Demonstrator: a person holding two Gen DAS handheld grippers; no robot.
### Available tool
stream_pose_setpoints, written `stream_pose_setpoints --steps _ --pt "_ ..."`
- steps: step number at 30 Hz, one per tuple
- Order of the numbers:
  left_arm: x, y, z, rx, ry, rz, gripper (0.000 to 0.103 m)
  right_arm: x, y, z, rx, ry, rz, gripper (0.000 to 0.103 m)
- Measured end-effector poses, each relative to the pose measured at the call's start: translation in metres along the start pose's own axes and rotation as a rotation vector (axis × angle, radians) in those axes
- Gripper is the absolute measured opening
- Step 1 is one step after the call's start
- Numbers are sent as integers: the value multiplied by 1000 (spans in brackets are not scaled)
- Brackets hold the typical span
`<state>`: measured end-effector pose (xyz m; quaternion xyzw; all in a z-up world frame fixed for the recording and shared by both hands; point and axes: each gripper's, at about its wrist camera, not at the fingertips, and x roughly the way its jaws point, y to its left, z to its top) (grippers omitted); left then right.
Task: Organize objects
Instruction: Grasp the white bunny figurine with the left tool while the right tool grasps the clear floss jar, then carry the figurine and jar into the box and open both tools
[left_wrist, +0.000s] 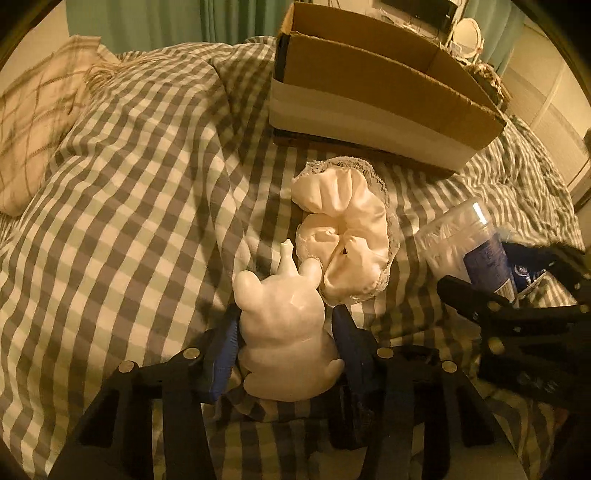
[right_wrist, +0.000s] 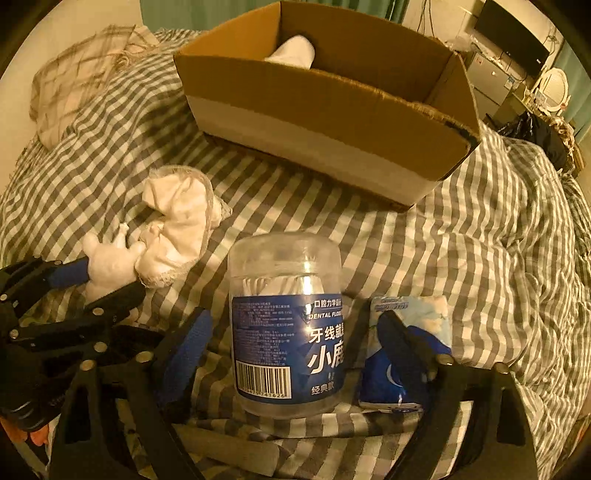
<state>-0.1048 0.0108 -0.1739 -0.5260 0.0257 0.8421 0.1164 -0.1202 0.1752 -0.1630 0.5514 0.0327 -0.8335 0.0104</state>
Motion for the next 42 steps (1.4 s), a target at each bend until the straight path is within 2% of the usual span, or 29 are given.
stream_pose_setpoints --steps 1,2,6,13,20,27,33,42 --pt "-3 1 -1 -9 -1 -1 50 2 0 -1 0 11 9 65" --pt "-7 2 -1 -20 -2 2 50 1 1 -1 -7 10 14 62" --pt "-29 4 -4 -41 -39 -18 50 -14 8 -4 -48 -36 3 61" --pt "-56 6 -4 -60 -69 -41 48 -59 3 -12 -17 -156 7 61" --pt "-95 -2 1 -53 -141 -66 48 -108 11 -17 -17 -270 5 61" --pt "-144 -11 38 -5 -253 -57 48 -155 5 -11 -6 -369 26 61" --pt "-171 -22 80 39 -344 -39 48 -191 -8 18 -4 -450 24 61" --pt "-161 -31 154 67 -391 -31 48 -204 -35 87 2 -516 -8 61"
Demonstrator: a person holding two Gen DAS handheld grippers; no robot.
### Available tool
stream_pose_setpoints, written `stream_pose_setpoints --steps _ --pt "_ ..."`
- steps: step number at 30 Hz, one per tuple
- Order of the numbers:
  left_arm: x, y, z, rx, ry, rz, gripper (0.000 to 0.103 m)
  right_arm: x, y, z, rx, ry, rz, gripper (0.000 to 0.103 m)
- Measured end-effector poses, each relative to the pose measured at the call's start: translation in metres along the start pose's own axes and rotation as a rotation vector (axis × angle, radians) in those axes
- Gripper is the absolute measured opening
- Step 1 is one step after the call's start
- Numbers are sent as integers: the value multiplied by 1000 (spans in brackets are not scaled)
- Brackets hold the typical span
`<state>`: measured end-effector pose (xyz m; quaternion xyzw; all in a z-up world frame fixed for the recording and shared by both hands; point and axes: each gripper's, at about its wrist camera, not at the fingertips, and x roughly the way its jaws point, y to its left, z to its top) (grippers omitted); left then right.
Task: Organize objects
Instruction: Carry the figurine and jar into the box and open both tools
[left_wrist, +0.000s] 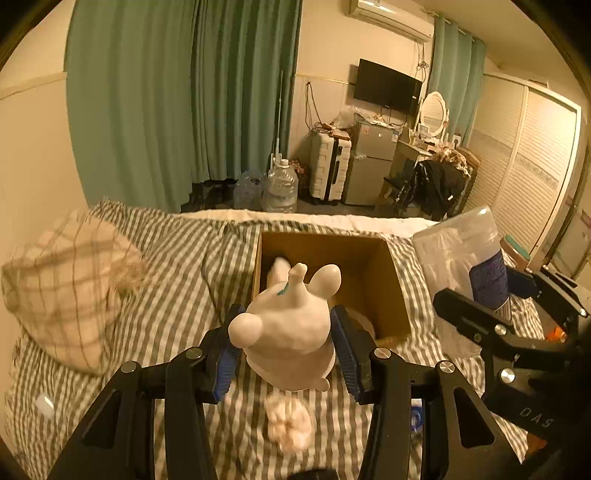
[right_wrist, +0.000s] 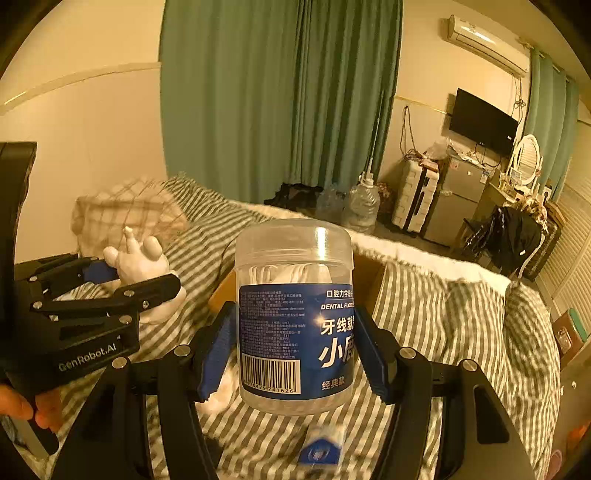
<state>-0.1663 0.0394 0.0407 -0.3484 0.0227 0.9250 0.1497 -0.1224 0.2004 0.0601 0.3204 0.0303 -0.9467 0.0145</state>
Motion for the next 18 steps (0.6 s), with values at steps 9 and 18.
stream_pose_setpoints --steps 9,18 --pt "82 -10 40 38 25 -24 48 73 -31 35 60 6 -28 61" --pt "171 -12 36 56 112 -23 48 160 -57 21 119 98 -46 61"
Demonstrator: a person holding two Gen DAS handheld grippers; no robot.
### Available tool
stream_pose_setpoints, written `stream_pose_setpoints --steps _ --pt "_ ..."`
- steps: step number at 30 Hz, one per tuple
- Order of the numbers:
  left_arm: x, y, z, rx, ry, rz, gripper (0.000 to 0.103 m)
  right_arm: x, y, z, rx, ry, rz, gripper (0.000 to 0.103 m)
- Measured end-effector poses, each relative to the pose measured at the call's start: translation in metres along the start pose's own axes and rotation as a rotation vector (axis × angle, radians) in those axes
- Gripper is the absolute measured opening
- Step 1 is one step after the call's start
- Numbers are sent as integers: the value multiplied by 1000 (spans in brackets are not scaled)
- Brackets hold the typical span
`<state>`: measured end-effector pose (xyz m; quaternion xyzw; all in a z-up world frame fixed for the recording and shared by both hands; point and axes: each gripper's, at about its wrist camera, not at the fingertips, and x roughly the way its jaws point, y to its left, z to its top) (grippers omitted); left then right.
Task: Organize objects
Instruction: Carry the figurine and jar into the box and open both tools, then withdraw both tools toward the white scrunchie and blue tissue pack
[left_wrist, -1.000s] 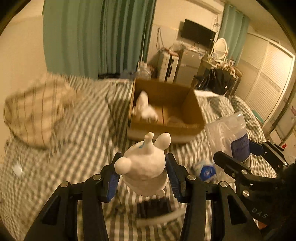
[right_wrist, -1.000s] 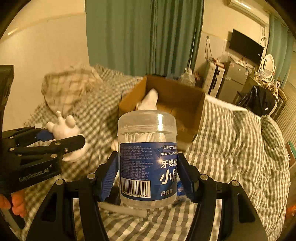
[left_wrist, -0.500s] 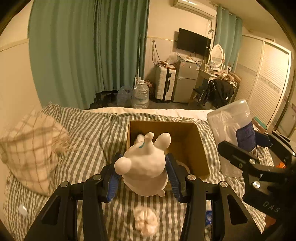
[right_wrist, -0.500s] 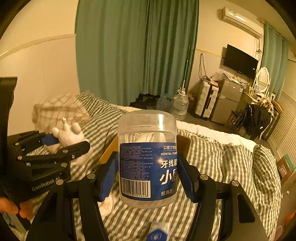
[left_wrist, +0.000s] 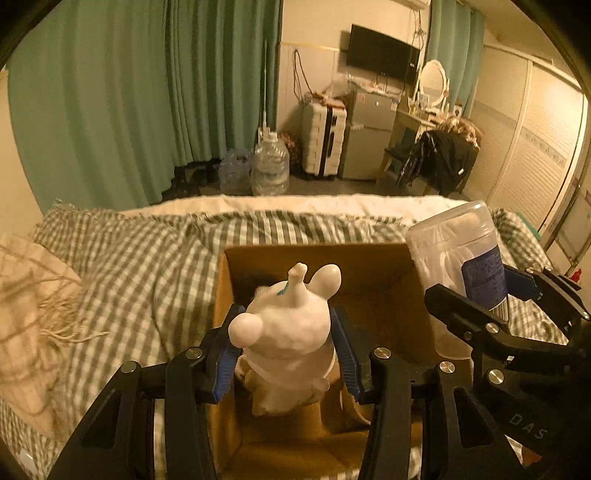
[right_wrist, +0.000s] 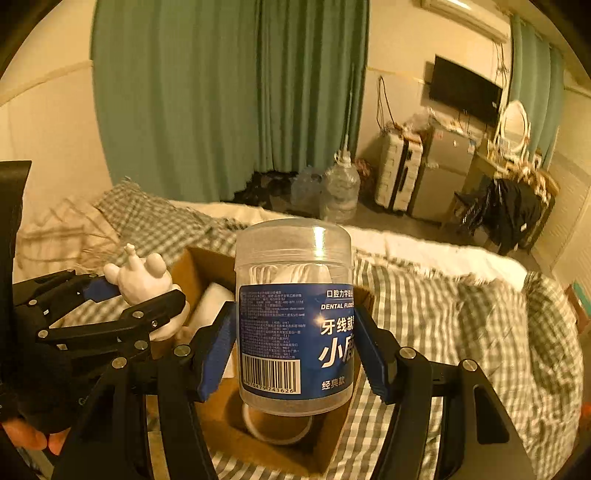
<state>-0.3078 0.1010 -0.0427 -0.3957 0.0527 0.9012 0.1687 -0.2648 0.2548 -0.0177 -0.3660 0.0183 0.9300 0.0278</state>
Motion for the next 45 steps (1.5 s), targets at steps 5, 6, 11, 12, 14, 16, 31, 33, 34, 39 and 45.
stream_pose_setpoints --steps 5,6,11,12,14,16,31,33,34,39,45 --pt "19 1 -8 -2 19 4 48 23 -14 -11 17 28 9 61" --pt "18 4 -9 -7 22 -1 50 22 -18 -14 22 25 14 62" --pt "-6 2 -6 -3 -5 14 88 -5 -33 -9 85 -23 -15 84" --pt "-16 2 -6 -1 -29 22 89 -12 -37 -7 97 -32 -18 84" --pt "-35 1 -4 2 -42 32 90 -32 -44 -7 119 -43 -45 84" --pt "-57 3 -4 -8 -53 47 92 -54 -48 -9 124 -47 -80 84" --pt "-224 10 -74 -110 -182 90 95 -231 -21 -57 65 -132 -120 90" --pt "-227 14 -90 -123 -175 101 95 -236 -18 -73 61 -114 -117 91" --pt "-226 15 -98 -130 -168 106 95 -235 -16 -80 60 -102 -112 91" --pt "-205 24 -143 -163 -116 137 95 -207 -10 -119 59 -6 -113 91" --pt "-154 23 -188 -172 -16 160 95 -139 -7 -160 58 133 -133 91"
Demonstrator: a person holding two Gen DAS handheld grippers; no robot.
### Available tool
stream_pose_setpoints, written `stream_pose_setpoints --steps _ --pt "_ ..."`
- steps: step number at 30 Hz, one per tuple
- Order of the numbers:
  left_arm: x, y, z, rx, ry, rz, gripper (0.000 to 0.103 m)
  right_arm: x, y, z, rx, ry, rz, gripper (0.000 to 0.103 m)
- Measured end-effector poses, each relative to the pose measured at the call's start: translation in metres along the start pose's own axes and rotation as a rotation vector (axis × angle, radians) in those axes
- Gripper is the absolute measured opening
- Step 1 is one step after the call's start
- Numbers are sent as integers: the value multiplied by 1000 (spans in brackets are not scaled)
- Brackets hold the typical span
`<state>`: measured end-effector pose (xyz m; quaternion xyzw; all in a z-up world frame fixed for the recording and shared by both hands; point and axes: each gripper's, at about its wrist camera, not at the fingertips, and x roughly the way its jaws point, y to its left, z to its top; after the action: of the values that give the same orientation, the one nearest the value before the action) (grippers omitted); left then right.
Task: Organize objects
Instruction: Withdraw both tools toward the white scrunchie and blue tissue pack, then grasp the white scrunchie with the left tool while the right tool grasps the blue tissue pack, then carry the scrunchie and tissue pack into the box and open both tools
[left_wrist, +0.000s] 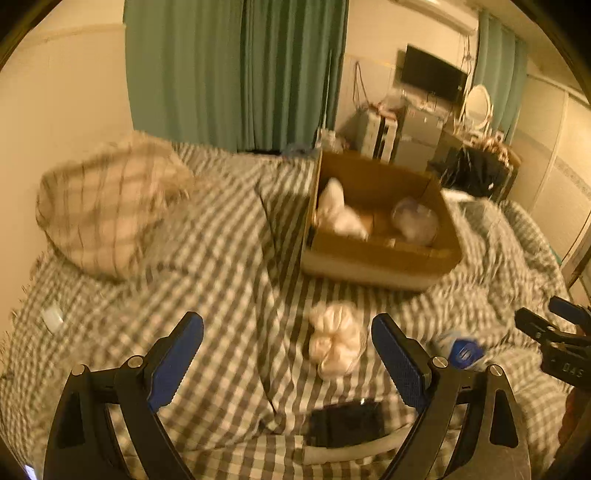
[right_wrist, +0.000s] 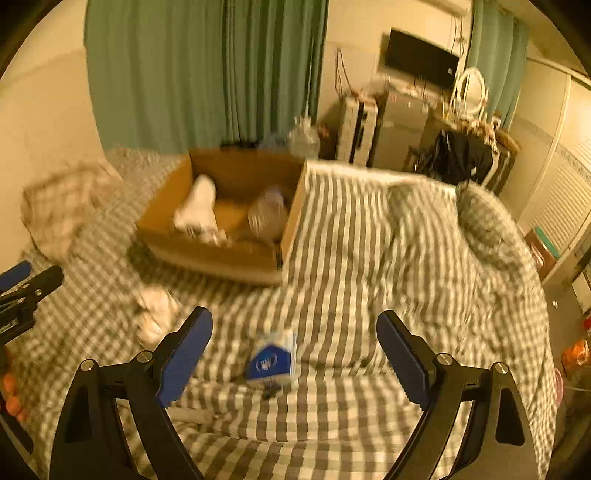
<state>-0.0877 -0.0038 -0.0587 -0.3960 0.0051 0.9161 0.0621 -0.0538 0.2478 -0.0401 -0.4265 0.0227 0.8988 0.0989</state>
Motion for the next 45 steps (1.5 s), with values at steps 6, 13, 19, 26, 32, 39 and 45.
stream_pose_setpoints --steps 6,13,19,26,32,39,45 --pt "46 -14 -31 28 102 -25 95 66 21 -25 -73 158 -36 91" --pt "81 -23 -40 51 195 -42 95 104 36 -31 -143 265 -106 90" --pt "103 -33 -37 61 238 -86 95 124 35 -34 -138 336 -87 66" --pt "128 -41 -40 87 296 -108 49 121 32 -33 -114 299 -45 49" --pt "119 -31 -41 50 278 -138 24 101 42 -28 -138 216 -13 49" --pt "76 -30 -41 67 203 -136 17 73 47 -21 -145 143 2 49" --pt "38 -25 -32 55 140 -148 16 38 46 -13 -134 64 28 49"
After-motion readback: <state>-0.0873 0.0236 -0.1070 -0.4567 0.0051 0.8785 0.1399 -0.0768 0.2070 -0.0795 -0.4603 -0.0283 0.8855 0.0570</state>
